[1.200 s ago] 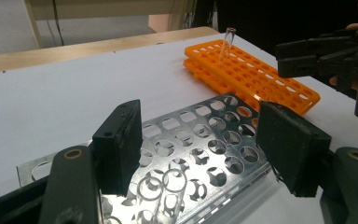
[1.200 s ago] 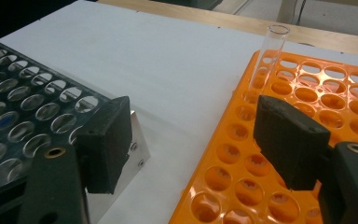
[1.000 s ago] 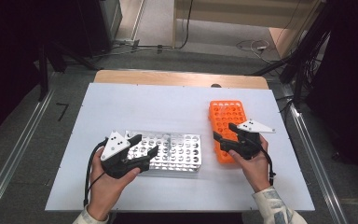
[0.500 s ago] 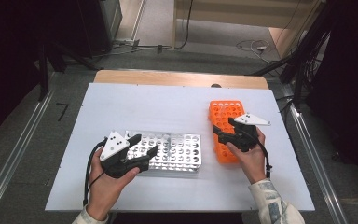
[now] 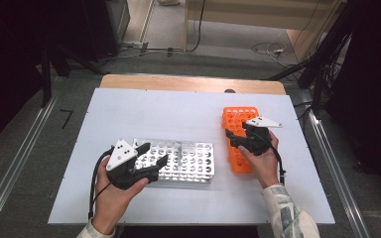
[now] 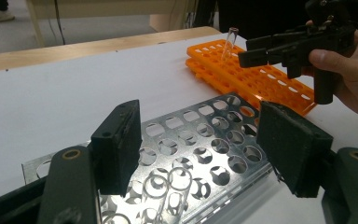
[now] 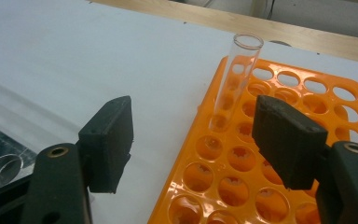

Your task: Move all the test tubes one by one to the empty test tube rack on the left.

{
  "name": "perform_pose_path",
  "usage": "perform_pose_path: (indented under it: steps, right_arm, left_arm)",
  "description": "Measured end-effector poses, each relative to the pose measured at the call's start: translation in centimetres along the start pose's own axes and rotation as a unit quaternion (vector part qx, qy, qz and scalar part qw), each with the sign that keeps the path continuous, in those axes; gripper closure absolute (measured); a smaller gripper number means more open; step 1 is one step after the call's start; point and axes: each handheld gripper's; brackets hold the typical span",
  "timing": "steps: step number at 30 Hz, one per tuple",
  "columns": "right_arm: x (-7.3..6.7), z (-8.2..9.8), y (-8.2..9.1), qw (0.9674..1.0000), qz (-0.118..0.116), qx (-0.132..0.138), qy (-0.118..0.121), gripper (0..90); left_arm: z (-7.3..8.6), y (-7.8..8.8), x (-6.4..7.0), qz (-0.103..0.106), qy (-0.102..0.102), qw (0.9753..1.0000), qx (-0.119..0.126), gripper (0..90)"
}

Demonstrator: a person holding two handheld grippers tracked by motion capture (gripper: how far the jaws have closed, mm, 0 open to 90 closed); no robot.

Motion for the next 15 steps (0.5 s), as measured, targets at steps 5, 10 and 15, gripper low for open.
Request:
perform_pose_path:
  steps: [5,10,15]
  right_arm:
    - [0.4,-0.1,-0.6,0.9999,0.007,-0.006,-0.005,30.0]
    - [0.7,-0.3,-1.4,0.9997,0.02,-0.012,-0.001,34.1]
    - [1.0,-0.5,-2.1,0.9994,0.026,-0.021,-0.003,40.0]
  left_arm:
    - [0.0,0.0,0.0,0.0,0.002,1.0,0.001,31.5]
    - [0.0,0.0,0.0,0.0,0.001,1.0,0.001,31.8]
    - [0.0,0.0,0.0,0.0,0.001,1.0,0.001,31.9]
Point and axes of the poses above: each handheld gripper's, and its own axes: y roughly backward along the jaws, z roughly out of its underside, x roughly to its right, and after that the axes turned 7 degrees about y, right-handed
